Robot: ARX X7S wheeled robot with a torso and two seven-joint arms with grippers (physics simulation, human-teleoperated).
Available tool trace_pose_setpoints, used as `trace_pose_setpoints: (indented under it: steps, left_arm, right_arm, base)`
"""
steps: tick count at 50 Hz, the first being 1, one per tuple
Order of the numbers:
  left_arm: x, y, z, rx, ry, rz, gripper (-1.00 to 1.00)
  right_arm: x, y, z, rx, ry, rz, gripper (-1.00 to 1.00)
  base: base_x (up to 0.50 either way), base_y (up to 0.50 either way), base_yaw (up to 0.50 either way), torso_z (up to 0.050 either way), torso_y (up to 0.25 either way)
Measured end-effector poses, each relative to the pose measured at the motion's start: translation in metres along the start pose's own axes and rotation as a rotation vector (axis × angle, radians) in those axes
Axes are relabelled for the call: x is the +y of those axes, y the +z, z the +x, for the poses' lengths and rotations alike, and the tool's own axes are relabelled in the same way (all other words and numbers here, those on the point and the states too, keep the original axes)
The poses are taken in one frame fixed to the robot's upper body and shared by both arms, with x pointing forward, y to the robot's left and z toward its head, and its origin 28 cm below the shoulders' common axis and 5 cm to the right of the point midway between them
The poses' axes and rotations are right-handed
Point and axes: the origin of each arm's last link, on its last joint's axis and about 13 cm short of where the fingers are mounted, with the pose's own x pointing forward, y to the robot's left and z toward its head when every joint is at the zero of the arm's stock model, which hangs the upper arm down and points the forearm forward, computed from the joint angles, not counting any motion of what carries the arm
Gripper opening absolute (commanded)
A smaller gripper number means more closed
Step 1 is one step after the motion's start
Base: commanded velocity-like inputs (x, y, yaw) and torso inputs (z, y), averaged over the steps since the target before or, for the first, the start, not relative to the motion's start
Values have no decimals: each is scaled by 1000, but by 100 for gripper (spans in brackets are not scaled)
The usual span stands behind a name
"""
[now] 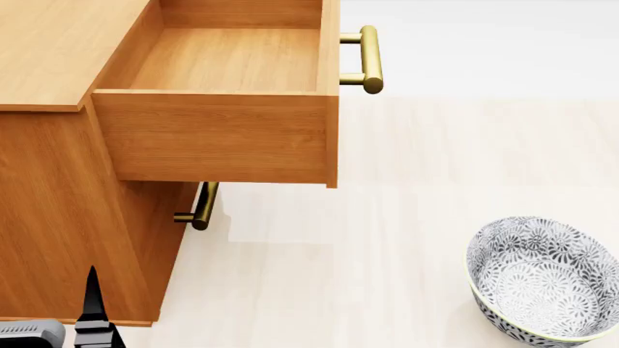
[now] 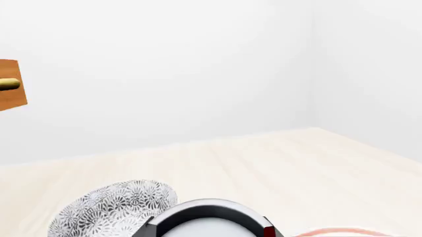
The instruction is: Put the ketchup in the top drawer of the cabinet.
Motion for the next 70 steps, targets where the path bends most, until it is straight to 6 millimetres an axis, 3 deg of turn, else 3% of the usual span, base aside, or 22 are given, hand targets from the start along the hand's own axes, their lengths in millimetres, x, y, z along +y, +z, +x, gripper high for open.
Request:
trace_pose_setpoints:
  steps: [32,41,56,64,70]
  left_arm:
    - [-2,-1,2,4,-4,-3,100]
    - [-3,-2,3,7,-6,-3,100]
    - [-3,-4,4,11,-6,-4,100]
    - [-3,-4,4,13,-5,-6,100]
    - [-3,-5,4,15,-5,-7,100]
  right_arm:
    - [0,46,-23,-159,2,9,-100]
    - [-4,50,-27,-173,-22,0,-100]
    - [4,37,-32,-133,30,12,-100]
    - [66,35,25,-103,100,64,-100]
    - [101,38,49,-85,131,40,-100]
  base:
    - [0,0,0,0,0]
    - [0,0,0,0,0]
    - [0,0,0,0,0]
    - [0,0,1,0,0]
    - [0,0,0,0,0]
